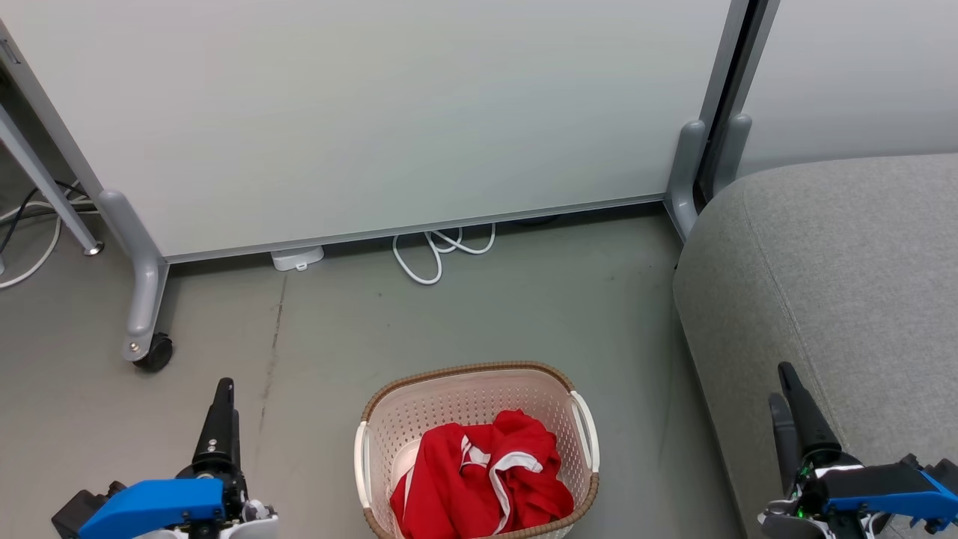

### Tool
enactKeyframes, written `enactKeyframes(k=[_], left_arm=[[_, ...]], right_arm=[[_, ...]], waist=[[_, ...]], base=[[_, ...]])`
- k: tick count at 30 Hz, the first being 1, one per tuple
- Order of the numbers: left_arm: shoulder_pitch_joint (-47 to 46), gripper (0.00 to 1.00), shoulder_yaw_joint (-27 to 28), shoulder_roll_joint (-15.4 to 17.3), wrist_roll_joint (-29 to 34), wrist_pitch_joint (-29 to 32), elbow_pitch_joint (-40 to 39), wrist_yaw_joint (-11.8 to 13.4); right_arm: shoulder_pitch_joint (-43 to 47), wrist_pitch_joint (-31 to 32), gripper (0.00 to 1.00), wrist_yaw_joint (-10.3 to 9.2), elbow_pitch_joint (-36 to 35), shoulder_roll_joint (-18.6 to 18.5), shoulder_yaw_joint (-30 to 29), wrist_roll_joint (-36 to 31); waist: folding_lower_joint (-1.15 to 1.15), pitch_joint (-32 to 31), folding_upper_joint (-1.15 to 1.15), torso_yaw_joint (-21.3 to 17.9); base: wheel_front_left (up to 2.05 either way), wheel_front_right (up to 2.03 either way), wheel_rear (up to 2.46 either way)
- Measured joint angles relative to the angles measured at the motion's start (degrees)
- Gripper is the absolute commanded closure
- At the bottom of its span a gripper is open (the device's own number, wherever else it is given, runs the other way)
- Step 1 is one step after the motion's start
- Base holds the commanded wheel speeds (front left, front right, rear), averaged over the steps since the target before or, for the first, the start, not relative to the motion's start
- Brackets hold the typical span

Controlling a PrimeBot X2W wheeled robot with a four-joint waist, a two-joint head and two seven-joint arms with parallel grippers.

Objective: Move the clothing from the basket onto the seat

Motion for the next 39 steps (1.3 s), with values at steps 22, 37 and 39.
enactKeyframes(k=[22, 37, 39], left_arm=[[-0.9, 0.00, -5.3, 1.0, 31.0, -5.4, -1.2, 1.8], [-0.9, 0.00, -8.7, 2.1, 44.3, -8.2, -1.2, 1.8], [-0.9, 0.00, -8.9, 2.3, 45.7, -8.5, -1.2, 1.8]], right_arm=[[-0.3, -5.4, 0.00, 0.00, -1.5, 0.0, 2.5, -30.9], [-0.3, -8.1, 0.00, 0.01, -1.5, 0.0, 4.0, -45.1], [-0.3, -8.4, 0.00, 0.01, -1.5, -0.1, 4.2, -46.7]], waist=[[0.00, 0.1, 0.00, 0.0], [0.00, -0.1, 0.00, 0.0], [0.00, -0.1, 0.00, 0.0]], base=[[0.00, 0.00, 0.00], [0.00, 0.00, 0.00], [0.00, 0.00, 0.00]])
